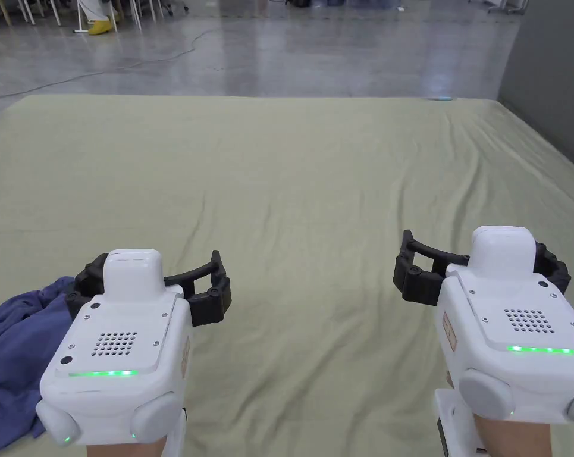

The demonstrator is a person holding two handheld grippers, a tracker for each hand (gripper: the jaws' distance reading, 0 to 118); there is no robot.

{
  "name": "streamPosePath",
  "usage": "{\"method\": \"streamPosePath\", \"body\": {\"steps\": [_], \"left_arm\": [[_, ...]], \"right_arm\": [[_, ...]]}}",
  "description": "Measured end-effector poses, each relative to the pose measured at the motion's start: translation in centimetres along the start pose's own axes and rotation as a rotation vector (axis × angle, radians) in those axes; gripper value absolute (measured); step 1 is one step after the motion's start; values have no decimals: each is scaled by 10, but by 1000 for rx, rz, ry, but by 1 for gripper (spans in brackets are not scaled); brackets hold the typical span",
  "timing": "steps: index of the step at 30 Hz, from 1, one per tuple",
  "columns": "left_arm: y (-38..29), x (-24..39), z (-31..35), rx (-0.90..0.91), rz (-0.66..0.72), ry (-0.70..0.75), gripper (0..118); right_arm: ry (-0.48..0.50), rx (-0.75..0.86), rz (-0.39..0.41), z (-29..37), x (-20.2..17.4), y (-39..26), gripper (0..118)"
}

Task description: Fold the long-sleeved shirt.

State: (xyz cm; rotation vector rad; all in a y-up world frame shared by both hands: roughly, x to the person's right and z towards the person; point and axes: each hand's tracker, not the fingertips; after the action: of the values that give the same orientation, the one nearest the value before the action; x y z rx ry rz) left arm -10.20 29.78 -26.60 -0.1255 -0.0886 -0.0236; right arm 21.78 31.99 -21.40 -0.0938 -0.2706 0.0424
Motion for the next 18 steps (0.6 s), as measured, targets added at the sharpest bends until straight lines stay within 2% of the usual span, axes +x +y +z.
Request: {"method": "streamPosePath", "body": {"steps": [18], "left_arm": [[3, -1, 2, 9, 0, 8, 118]], "right_arm": [[4, 9, -2, 2, -2, 2, 118]]}}
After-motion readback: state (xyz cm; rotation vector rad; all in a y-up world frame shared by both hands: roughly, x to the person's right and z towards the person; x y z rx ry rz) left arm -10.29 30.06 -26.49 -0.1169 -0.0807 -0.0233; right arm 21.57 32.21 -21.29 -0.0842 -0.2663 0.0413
